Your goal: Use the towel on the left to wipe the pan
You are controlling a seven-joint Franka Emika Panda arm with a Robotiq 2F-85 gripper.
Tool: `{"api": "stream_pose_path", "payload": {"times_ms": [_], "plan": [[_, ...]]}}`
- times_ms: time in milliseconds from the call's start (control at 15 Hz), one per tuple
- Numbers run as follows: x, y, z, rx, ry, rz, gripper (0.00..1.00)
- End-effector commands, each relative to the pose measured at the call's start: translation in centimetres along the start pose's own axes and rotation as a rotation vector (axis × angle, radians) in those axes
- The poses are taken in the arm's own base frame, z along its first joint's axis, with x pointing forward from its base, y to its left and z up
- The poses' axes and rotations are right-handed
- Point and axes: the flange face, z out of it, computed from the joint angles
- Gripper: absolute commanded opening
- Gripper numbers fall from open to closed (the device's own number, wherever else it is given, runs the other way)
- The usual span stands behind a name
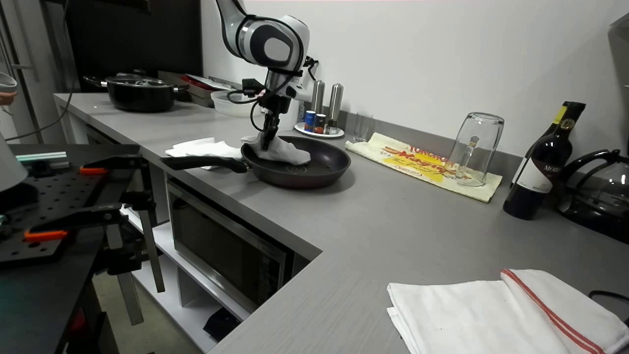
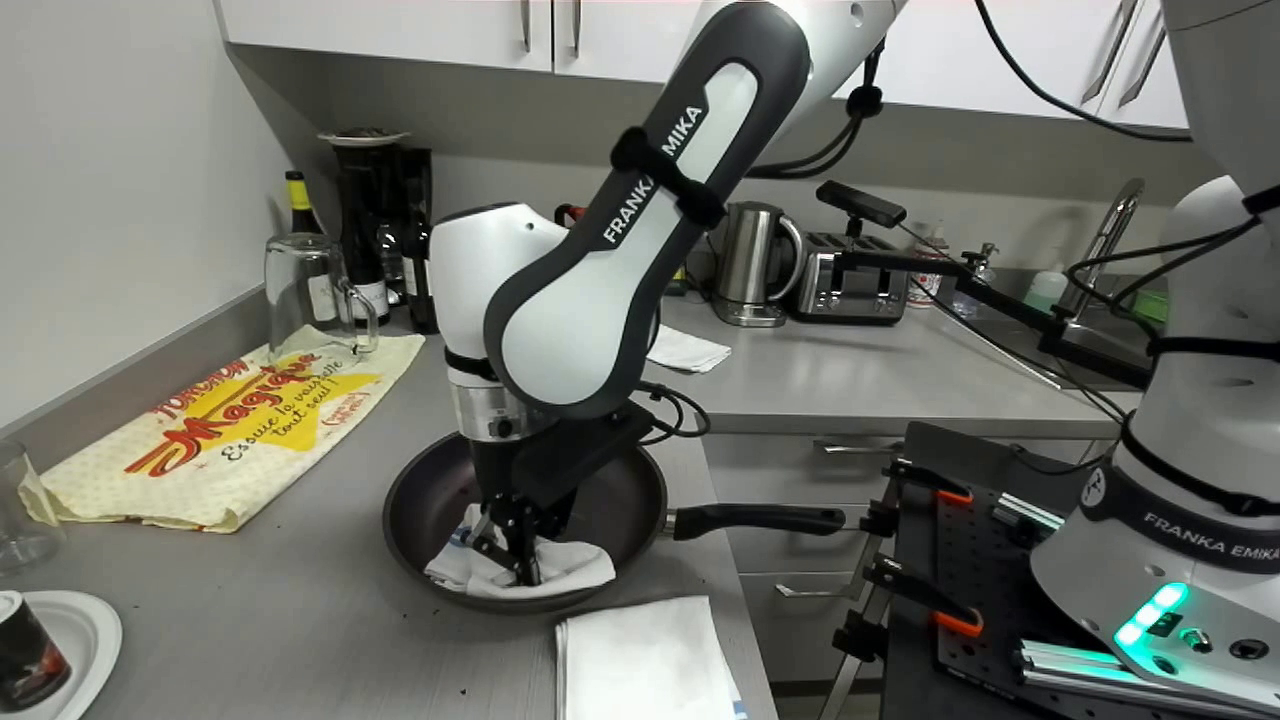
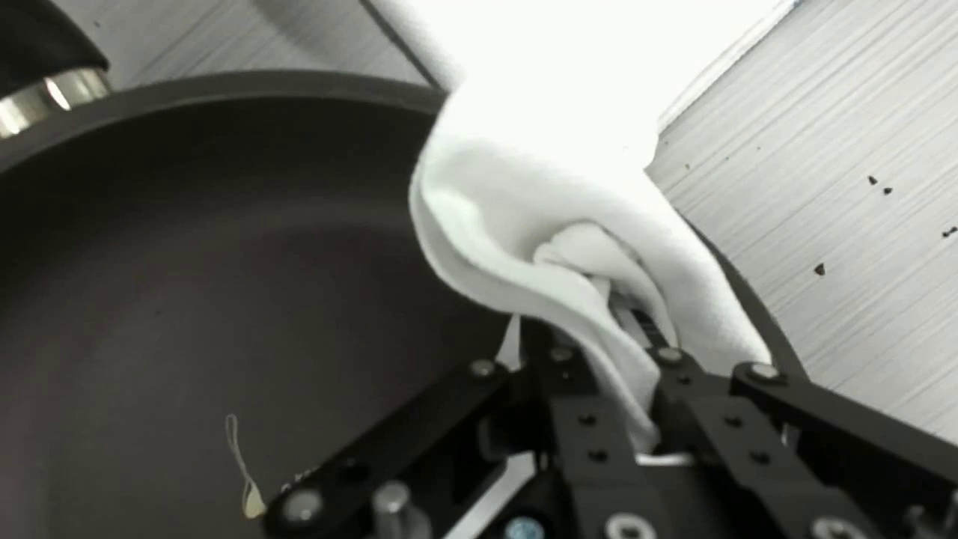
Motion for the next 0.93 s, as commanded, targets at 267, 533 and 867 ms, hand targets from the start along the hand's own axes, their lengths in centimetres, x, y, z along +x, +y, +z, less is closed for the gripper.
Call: {"api": "stream_pose_path", "payload": {"times_ms": [267, 533, 867], "plan": [[0.2, -1.4, -4.3, 0.013, 0.011, -0.033, 0.03], [-1.0, -3.6, -8.8, -0.015, 0.088, -0.102, 0.03], [-4.2, -7.2, -11.3, -0.036, 0.153, -0.21, 0.03]]}}
